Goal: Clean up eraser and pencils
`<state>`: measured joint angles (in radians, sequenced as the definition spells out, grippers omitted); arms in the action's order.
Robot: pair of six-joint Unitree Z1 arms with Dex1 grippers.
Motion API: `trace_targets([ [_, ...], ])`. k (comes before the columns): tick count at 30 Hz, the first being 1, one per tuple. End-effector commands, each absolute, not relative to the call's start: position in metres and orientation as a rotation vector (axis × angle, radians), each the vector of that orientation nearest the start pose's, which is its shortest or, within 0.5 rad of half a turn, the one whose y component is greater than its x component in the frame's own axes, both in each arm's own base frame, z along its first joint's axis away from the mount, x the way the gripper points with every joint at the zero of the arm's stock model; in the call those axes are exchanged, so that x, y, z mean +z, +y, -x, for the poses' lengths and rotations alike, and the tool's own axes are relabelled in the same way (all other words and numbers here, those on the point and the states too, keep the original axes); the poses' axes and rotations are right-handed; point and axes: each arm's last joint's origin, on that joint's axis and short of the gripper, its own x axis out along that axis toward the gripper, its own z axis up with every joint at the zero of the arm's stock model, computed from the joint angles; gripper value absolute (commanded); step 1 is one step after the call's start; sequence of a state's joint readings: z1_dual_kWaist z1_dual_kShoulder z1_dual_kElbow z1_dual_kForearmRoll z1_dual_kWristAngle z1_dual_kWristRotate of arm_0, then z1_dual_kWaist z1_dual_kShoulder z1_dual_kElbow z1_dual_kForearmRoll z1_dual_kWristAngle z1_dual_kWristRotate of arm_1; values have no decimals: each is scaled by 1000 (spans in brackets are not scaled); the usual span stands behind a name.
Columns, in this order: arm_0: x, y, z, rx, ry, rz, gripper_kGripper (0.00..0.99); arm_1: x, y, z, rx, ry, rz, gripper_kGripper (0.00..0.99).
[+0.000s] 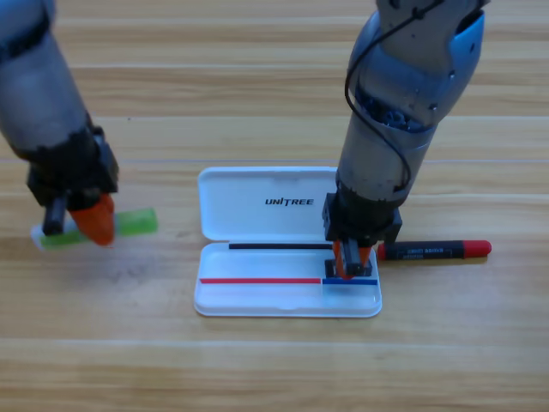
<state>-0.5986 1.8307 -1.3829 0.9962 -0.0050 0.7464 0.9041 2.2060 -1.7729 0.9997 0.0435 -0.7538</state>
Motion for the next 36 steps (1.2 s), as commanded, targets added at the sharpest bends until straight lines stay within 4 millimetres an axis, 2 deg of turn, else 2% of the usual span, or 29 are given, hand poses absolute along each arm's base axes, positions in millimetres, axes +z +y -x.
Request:
trace_targets([
  [1,302,-170,-263,-1000,1151,-1009,0,196,365,-270,1326,1089,1238,233],
  [4,304,-169,-262,-1000,1153,-1009,0,197,363,-269,1317,1093,1242,566],
  [6,303,-168,-261,-1001,1156,-1010,0,201,360,-266,1316,1095,1242,712],
  [9,302,-168,-261,-1001,1161,-1011,0,212,354,-262,1313,1080,1236,727],
  [12,302,-168,-261,-999,1161,-1012,0,233,343,-255,1303,1052,1233,833],
  [16,305,-169,-263,-1002,1145,-1010,0,269,311,-233,1305,1072,1244,861],
  [20,311,-175,-270,-1009,1117,-996,0,285,268,-219,1301,1090,1279,877],
  [23,311,-193,-271,-1046,1091,-1012,0,278,242,-228,1250,1148,1304,877],
  [25,308,-208,-270,-1071,1077,-1035,0,266,232,-245,1223,1185,1310,879],
  [27,302,-224,-270,-1097,1075,-1059,0,252,227,-265,1197,1194,1289,951],
  [31,287,-259,-269,-1155,1077,-1112,0,232,227,-293,1203,1149,1270,990],
  [36,269,-295,-264,-1202,1083,-1170,0,213,241,-312,1280,1118,1311,988],
])
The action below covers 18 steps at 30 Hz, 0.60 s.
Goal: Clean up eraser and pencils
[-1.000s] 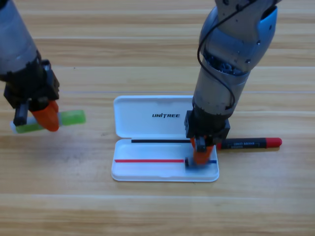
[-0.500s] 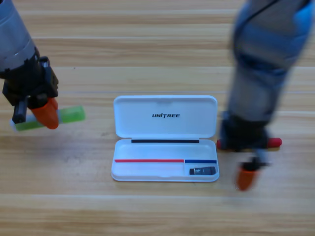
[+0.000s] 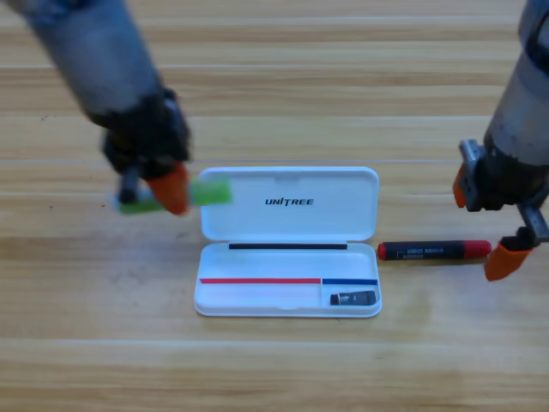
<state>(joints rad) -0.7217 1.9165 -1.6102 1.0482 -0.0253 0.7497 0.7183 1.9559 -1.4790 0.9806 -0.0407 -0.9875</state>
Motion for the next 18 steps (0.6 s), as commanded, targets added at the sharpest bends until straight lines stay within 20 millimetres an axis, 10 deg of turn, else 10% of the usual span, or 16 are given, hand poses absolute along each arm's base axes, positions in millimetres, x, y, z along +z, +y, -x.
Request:
trace_targets([
  [1,264,-303,-264,-1210,1090,-1177,0,210,244,-317,1283,1113,1310,985],
  [18,221,-344,-269,-1245,1164,-1188,0,155,268,-360,1297,1144,1360,779],
])
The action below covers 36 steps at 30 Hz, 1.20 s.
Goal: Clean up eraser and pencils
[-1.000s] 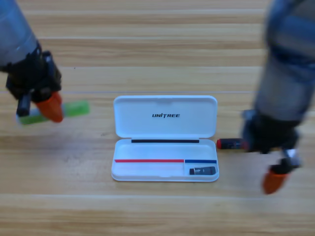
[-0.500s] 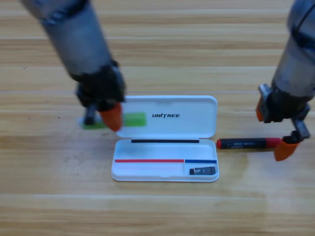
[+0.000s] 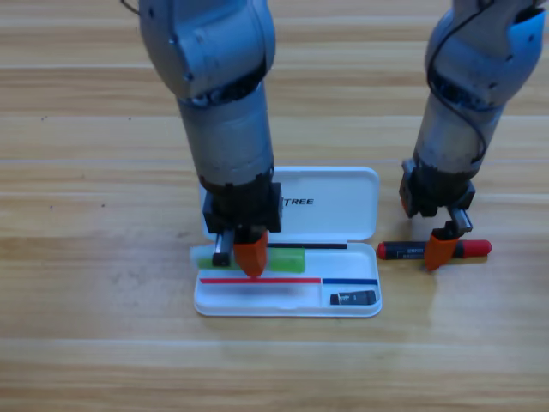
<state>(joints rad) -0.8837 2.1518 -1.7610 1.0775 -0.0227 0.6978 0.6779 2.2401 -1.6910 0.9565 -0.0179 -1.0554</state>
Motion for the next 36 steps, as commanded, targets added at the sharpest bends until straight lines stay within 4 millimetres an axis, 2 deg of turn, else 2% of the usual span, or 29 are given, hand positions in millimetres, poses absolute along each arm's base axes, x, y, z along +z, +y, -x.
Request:
trace_targets([
  [1,219,-344,-269,-1244,1168,-1188,0,154,267,-359,1303,1151,1363,739],
  [2,219,-345,-269,-1245,1167,-1189,0,153,267,-358,1313,1159,1368,689],
  [4,217,-346,-270,-1245,1171,-1187,0,151,265,-356,1338,1180,1384,448],
  [5,217,-346,-270,-1247,1170,-1183,0,150,264,-355,1342,1192,1388,244],
  [6,216,-346,-270,-1249,1175,-1183,0,150,263,-353,1347,1210,1389,0],
  [11,212,-347,-270,-1253,1188,-1176,0,157,256,-345,1336,1239,1371,0],
  [14,210,-348,-270,-1256,1193,-1175,0,169,255,-343,1276,1241,1336,0],
  [20,207,-349,-270,-1252,1201,-1166,0,213,249,-335,1199,1163,1282,0],
  [23,207,-349,-270,-1248,1208,-1163,0,228,246,-330,1185,1135,1274,0],
  [36,204,-354,-269,-1247,1210,-1151,0,227,247,-316,1198,1150,1280,0],
])
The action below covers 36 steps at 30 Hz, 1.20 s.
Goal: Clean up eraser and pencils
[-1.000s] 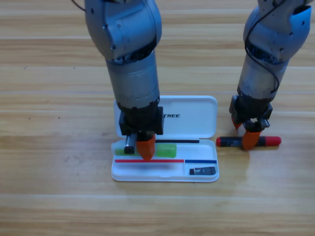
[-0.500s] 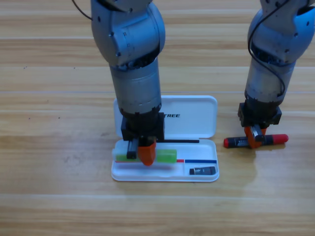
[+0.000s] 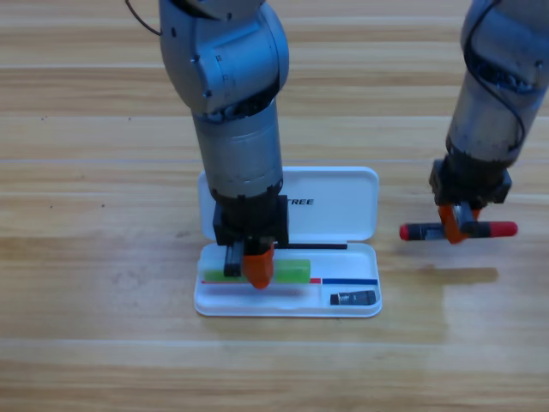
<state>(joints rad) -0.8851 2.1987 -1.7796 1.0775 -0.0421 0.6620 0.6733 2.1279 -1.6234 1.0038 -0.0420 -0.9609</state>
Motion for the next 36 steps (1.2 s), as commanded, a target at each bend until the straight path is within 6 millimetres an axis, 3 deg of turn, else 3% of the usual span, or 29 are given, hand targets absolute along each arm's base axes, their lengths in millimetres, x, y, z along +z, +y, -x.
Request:
trace_targets([
  [1,203,-354,-269,-1249,1213,-1151,0,228,248,-314,1197,1150,1281,0],
  [28,191,-357,-271,-1253,1234,-1151,0,244,249,-301,1185,1111,1283,0],
  [29,191,-357,-271,-1251,1236,-1150,74,244,249,-301,1184,1113,1285,0],
  [31,190,-356,-271,-1248,1243,-1148,719,243,248,-301,1185,1116,1285,0],
  [32,190,-356,-270,-1246,1245,-1148,945,244,248,-300,1185,1116,1285,0],
  [33,190,-356,-270,-1245,1246,-1147,989,243,248,-300,1185,1119,1284,0],
  [36,190,-356,-270,-1242,1249,-1146,990,245,248,-299,1185,1115,1285,0],
])
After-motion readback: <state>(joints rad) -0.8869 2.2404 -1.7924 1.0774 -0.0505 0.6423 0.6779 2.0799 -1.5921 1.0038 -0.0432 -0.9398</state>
